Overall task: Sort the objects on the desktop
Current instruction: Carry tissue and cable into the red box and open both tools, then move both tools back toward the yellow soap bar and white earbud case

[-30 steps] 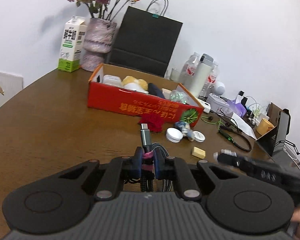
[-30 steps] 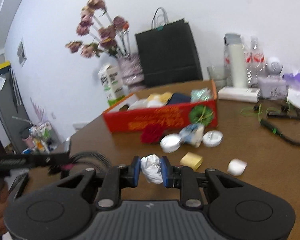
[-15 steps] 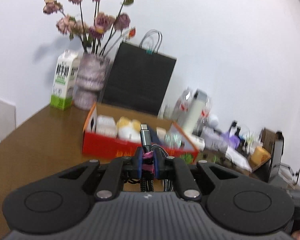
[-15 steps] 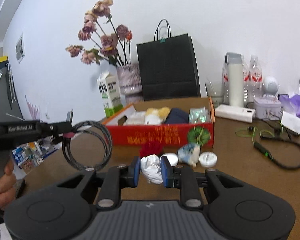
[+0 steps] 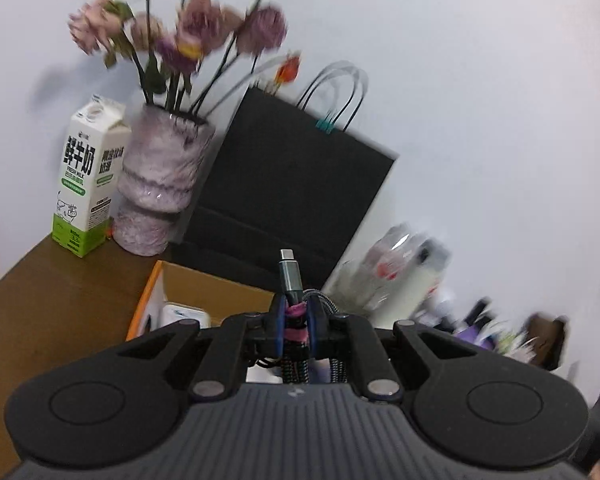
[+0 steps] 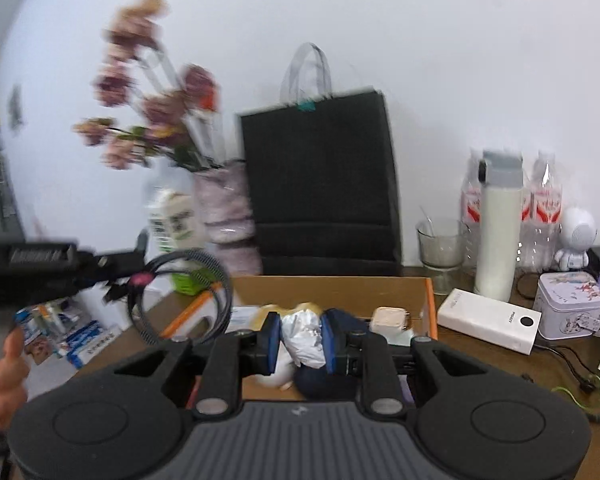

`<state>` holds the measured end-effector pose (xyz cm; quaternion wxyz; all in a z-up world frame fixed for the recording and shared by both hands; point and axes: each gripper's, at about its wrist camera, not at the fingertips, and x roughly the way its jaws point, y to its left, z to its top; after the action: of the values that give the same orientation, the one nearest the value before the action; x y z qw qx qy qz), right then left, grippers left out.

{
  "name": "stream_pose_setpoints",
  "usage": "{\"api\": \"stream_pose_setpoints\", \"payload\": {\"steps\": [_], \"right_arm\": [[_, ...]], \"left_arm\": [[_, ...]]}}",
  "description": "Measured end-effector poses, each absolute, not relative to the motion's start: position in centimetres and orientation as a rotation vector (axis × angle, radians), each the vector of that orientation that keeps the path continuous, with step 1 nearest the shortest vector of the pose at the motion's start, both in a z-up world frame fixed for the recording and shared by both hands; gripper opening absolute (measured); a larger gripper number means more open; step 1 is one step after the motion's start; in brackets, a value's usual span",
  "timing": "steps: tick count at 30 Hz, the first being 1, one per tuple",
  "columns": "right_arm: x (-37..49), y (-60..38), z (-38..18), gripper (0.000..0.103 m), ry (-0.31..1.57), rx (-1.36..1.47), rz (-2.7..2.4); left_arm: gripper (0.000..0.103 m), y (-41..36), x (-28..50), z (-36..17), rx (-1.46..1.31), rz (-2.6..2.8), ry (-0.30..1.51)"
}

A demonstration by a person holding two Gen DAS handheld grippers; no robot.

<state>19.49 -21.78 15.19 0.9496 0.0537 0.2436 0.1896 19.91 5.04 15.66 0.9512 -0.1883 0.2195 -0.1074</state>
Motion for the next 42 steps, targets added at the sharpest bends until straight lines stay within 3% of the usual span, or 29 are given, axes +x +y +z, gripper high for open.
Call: {"api": "stream_pose_setpoints", "payload": {"steps": [9,11,12,14,16,20,30,37,42], "right_arm": [[32.5,-21.4,9.2,0.024,0.668,0.165,0.323],[34.4,-21.2,7.7,0.047,0.734,0.167,0.272],[35.1,-21.2,7.2,0.049,0.756,0.175,0.26],[35.4,-21.4,6.9,0.051,0.758,0.196,0.247],[35.4,-21.5,7.2,0.058,0.761,0.213,0.259],[34.3,-21.1,8.5,0.075,0.761,0.162,0.239],[27.9,-20.1,10.5,0.087,0.777,0.059,0.23],[20.0,-21.2,10.3,0.087,0.731,0.067,0.254],[13.1,-21.8,9.7,0.094,0.669,0.031,0.279]], "left_arm": [[0.017,5.9,27.0,8.5,-0.153,-0.042,0.642],[0.039,6.1,27.9,7.8,-0.147,-0.031,0.676],[0.055,6.2,28.0,7.8,-0.149,-0.039,0.679],[0.062,6.0,28.0,8.4,-0.138,-0.043,0.656],[0.083,5.6,28.0,9.4,-0.114,-0.054,0.641],[0.1,4.4,28.4,11.0,-0.089,-0.028,0.638],[0.103,0.3,24.8,10.9,0.013,-0.009,0.719],[0.103,-0.6,17.2,11.4,-0.038,-0.023,0.654],[0.103,-0.8,11.0,9.8,-0.068,-0.033,0.622]]}}
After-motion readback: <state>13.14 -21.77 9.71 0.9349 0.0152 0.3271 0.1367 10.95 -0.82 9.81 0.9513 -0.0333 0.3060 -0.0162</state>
